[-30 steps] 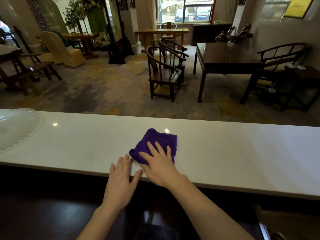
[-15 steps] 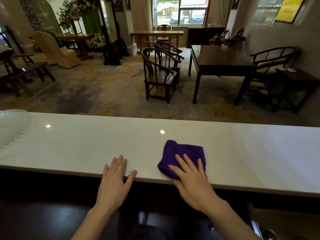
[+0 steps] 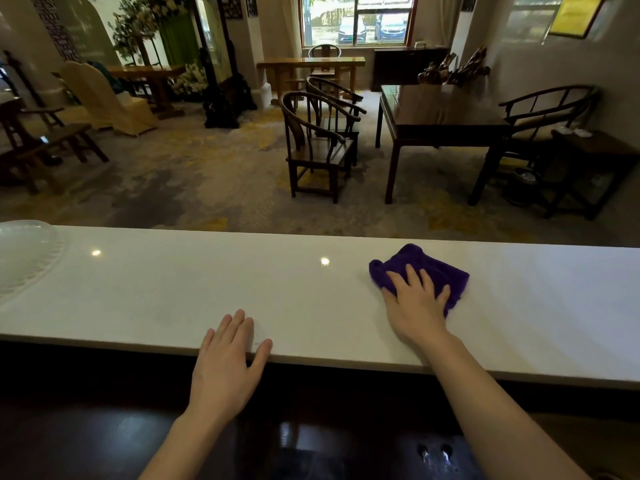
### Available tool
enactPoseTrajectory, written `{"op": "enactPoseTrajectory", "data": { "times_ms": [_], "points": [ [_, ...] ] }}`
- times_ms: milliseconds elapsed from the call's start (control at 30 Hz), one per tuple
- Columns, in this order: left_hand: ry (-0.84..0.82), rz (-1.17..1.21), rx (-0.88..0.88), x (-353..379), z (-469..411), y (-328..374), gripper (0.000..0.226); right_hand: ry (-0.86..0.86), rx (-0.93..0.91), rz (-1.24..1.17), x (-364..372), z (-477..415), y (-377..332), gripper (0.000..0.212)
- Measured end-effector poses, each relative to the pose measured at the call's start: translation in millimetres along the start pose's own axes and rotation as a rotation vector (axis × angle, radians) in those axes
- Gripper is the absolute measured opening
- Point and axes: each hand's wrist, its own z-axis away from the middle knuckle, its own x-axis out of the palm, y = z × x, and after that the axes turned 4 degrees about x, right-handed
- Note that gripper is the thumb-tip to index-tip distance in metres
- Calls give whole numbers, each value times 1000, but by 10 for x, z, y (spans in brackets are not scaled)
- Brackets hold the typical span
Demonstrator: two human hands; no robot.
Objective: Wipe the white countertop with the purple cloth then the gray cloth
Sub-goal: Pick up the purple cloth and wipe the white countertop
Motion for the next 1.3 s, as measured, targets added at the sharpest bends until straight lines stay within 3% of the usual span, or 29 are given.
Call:
{"op": "enactPoseTrajectory", "data": {
  "times_ms": [333,733,1000,1300],
  "points": [
    [-54,23,9,-49,-28,-9,56,-49,-79,-53,181,-335,-766,44],
    [-83,35,-6,-55,-40,-4,63,-196,-520,-36,535,175,-1607,49],
    [-94,90,7,-94,-38,19,64,-128,-650,-26,510,670,-1311,49],
    [-93,40,-6,-73,-29,9,60,-48,-542,33,283,970,-688,49]
  ]
}}
